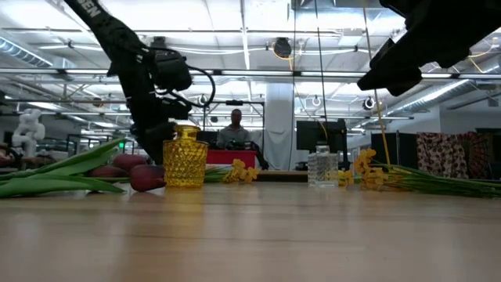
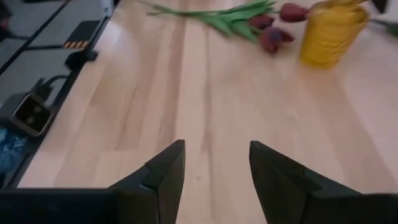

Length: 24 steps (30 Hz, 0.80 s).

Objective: Sort flowers into vase by color
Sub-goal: Move the left yellow flowers to the middle right of the table

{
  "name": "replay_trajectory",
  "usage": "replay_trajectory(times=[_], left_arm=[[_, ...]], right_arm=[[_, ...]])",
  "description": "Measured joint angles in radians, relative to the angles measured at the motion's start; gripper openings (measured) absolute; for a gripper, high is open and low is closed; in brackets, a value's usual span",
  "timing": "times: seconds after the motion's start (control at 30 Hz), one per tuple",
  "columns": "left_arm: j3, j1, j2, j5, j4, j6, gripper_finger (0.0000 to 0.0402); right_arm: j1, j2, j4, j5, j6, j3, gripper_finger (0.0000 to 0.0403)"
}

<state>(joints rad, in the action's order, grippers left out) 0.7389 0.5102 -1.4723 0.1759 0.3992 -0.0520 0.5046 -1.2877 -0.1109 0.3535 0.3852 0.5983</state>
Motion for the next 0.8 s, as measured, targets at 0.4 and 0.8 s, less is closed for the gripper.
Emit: replay_trajectory(times=[0.4, 0.8], left_arm=[[-0.158, -0.003, -0.01, 0.019, -0.261, 0.042, 0.0213], [-0.244, -0.004, -0.071, 0.011, -0.415, 0.036, 0.0118]], right_arm=[[0.009, -0.003, -0.098, 0.092, 0.042, 0.0, 0.0171], [0.008, -0.003, -0.126, 0.101, 0.043, 0.0, 0.0171]])
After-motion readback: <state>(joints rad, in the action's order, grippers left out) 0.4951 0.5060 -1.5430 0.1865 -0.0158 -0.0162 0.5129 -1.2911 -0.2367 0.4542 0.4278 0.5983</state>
